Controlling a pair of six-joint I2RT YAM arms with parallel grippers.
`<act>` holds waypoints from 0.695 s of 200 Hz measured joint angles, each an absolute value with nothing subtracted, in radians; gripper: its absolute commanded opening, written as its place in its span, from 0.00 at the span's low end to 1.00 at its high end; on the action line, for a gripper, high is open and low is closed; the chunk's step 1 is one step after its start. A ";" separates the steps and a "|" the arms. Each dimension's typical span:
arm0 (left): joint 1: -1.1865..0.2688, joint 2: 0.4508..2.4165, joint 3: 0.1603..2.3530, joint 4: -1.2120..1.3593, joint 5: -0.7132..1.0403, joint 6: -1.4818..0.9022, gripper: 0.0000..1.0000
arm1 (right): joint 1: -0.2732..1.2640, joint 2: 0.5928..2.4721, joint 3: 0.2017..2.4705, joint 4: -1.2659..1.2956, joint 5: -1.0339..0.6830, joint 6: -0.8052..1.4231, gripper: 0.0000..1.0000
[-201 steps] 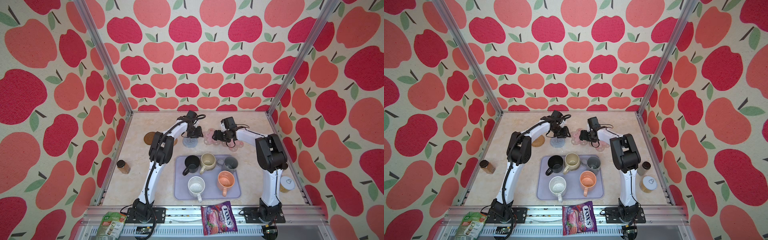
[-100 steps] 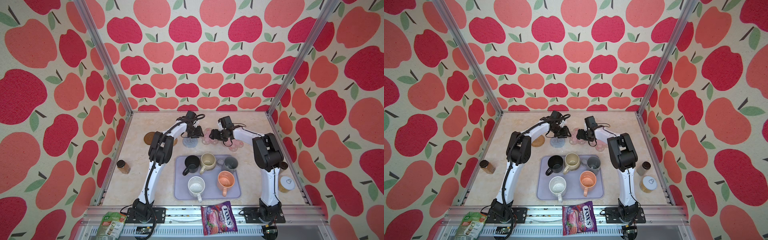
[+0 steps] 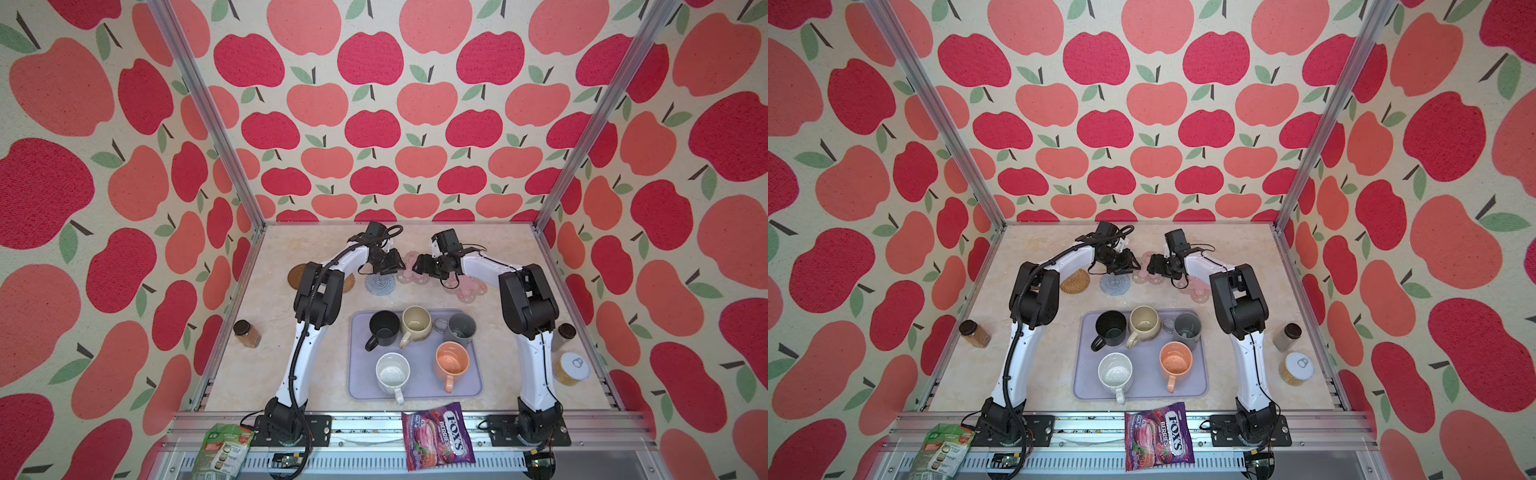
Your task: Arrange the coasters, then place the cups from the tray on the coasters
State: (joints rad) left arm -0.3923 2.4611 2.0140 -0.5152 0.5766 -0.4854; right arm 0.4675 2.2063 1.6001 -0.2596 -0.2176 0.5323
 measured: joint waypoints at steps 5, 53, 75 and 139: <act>-0.389 2.461 2.013 -0.513 0.576 -0.487 0.42 | 0.469 2.211 1.607 -0.260 -0.220 0.534 0.73; -0.363 2.461 2.012 -0.503 0.566 -0.509 0.41 | 0.476 2.266 1.689 -0.260 -0.244 0.557 0.73; -0.347 2.461 2.011 -0.494 0.565 -0.516 0.41 | 0.479 2.300 1.739 -0.260 -0.252 0.568 0.73; -0.296 2.468 2.009 -0.456 0.566 -0.534 0.41 | 0.498 2.411 1.908 -0.263 -0.276 0.604 0.73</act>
State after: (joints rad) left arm -0.2962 2.4683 2.0090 -0.4557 0.5655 -0.5343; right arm 0.4976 2.4115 1.9079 -0.2630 -0.2764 0.6044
